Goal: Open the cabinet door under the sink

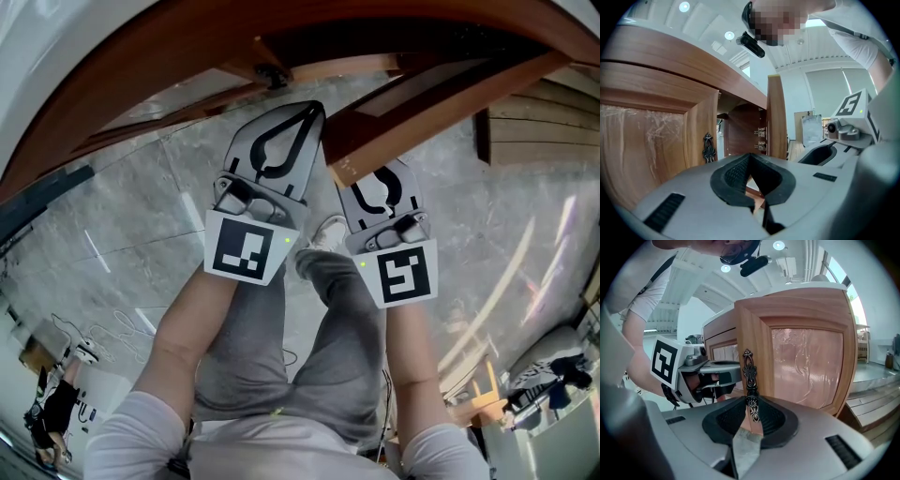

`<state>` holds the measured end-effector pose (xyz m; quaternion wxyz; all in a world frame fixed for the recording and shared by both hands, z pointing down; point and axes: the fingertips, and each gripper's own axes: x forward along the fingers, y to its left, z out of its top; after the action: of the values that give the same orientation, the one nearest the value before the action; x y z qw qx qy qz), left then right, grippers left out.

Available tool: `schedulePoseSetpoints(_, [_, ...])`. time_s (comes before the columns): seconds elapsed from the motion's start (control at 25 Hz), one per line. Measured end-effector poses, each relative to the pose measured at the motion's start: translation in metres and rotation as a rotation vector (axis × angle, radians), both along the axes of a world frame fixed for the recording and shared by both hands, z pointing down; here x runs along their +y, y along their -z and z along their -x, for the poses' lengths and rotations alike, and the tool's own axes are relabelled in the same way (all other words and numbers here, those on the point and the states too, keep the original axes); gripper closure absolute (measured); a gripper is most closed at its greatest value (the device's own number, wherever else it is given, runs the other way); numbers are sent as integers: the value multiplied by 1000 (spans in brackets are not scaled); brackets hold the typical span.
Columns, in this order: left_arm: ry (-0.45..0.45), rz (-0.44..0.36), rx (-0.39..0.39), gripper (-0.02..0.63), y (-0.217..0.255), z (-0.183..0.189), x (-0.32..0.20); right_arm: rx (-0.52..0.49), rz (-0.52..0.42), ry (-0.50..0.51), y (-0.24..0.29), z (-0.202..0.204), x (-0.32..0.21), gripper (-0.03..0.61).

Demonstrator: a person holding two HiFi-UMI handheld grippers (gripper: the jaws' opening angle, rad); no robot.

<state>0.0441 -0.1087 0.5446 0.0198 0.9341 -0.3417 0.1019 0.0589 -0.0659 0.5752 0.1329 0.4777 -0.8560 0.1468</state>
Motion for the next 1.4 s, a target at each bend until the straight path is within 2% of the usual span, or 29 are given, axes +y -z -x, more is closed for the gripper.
schedulePoseSetpoints(0.28, [-109,-2,-64,609,2,-19,25,23,31,-44,2,-17,20,483])
schedulePoseSetpoints(0.56, [-156,36,-83,609,1,-30,38,24,70,-131,5,-32,35,482])
schedulePoseSetpoints(0.72, [-149,50,-86,609,-5,-28,39,45,93,-190,5,-45,52,486])
schedulePoseSetpoints(0.88, [-154,61,-92,609,-4,-31,42,41,50,-265,22,-64,58,506])
schedulePoseSetpoints(1.04, [-183,70,-106,609,-3,-40,52,34,19,-278,35,-60,56,509])
schedulePoseSetpoints(1.4, [-283,76,-114,609,6,-69,79,41,57,-303,40,-68,75,509])
